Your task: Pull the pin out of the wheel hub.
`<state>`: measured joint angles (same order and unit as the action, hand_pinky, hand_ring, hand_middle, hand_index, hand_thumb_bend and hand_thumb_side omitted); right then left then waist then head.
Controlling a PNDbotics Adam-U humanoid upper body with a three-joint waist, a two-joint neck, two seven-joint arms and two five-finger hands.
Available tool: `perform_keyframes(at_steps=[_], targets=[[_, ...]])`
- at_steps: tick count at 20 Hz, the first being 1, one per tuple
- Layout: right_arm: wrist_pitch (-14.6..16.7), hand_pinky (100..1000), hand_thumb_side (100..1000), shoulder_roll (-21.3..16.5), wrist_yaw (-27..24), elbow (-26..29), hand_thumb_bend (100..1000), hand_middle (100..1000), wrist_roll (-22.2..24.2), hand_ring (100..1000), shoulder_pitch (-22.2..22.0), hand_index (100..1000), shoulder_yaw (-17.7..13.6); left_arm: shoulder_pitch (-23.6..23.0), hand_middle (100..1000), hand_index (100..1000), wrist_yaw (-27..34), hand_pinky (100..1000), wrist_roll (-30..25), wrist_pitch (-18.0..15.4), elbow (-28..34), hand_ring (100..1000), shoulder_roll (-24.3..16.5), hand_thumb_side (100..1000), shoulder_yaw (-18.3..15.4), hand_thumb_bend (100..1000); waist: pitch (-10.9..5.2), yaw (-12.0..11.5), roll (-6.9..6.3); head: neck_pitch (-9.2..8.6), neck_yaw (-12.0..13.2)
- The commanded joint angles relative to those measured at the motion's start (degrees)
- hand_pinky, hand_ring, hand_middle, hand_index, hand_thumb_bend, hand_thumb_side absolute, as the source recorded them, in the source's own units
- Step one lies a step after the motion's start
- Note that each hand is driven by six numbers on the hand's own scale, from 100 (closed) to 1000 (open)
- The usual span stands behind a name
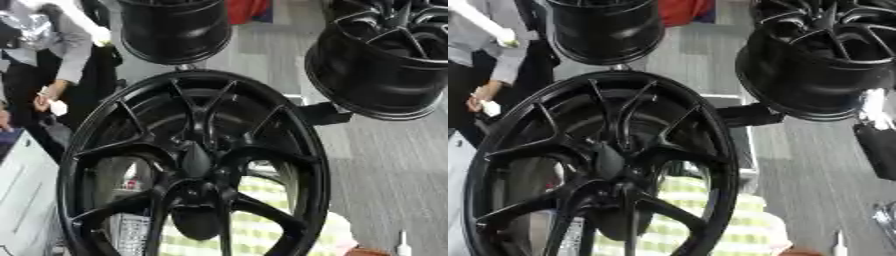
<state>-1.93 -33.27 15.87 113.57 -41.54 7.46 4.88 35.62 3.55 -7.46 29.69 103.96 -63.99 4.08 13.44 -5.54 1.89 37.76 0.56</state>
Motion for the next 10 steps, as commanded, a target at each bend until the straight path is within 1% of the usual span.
perform_keyframes(at_steps=[1, 3, 5, 8, 10], targets=[[-0.1, 714, 615, -1.7, 1.0, 1.0, 100, 710, -1.0, 787, 0.0, 780, -1.4, -2.8, 229, 465, 2.4, 528, 6.4, -1.6, -6.5, 314, -4.4, 288, -6.9, 100, -0.74, -0.3, -0.08, 0.11, -0.4], [-0.2, 714, 613, -1.7, 1.3, 1.0, 100, 710, -1.3, 787, -0.1, 780, -1.7, -5.4, 230, 468, 2.3, 531, 8.8, -2.8, -10.9, 315, -5.1, 289, -8.9, 100, -0.75, -0.3, -0.02, 0.06, -0.5], [-0.2, 715, 612, -1.7, 1.3, 1.0, 100, 710, -1.5, 788, -0.1, 780, -1.9, -7.2, 230, 471, 2.4, 532, 10.1, -4.4, -14.2, 316, -5.1, 290, -10.4, 100, -0.83, -0.4, 0.09, 0.07, -0.6], [-0.2, 715, 611, -1.6, 1.4, 1.0, 100, 711, -1.6, 788, -0.1, 780, -2.0, -9.3, 239, 481, 3.3, 533, 10.1, -7.3, -16.7, 324, -4.7, 289, -11.3, 100, -0.88, -0.6, 0.24, -0.01, -0.6], [-0.1, 715, 610, -1.6, 1.4, 1.0, 100, 711, -1.6, 788, 0.0, 780, -2.1, -10.6, 247, 489, 3.5, 537, 9.9, -8.6, -17.3, 331, -4.2, 287, -11.5, 100, -0.89, -0.6, 0.36, -0.1, -0.4]])
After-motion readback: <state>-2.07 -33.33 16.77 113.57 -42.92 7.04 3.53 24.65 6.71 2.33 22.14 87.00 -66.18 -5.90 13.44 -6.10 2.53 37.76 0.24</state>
